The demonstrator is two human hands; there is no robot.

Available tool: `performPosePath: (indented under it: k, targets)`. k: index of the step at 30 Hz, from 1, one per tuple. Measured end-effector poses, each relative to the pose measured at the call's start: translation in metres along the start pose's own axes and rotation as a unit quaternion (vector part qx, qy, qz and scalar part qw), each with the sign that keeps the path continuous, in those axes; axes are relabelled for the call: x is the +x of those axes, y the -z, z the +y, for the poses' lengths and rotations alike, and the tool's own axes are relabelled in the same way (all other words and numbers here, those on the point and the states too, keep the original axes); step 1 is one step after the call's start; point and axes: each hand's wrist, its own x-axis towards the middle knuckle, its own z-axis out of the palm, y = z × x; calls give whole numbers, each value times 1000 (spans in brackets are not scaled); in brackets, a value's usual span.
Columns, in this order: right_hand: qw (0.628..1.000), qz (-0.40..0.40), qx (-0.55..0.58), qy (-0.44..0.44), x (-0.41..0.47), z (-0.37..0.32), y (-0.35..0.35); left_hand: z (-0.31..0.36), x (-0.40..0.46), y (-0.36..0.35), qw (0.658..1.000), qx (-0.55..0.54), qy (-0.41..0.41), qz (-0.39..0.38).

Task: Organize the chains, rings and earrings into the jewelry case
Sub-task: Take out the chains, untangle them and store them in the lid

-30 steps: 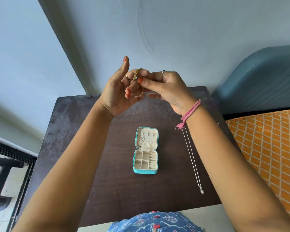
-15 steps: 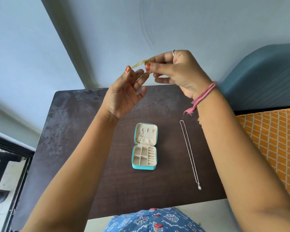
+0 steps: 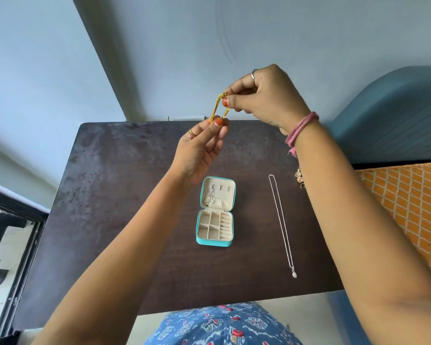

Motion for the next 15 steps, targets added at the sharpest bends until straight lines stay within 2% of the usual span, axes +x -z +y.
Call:
performPosePath:
  k: [6, 11, 15]
  targets:
    - [996, -19, -86, 12, 4, 14, -10, -9, 11, 24, 996, 74, 47, 3]
    - [987, -50, -153, 5, 4, 36, -24, -29, 26, 74, 975, 160, 105, 117]
    - [981, -63, -182, 0, 0, 57, -40, -56, 33, 112, 940, 251, 162, 163]
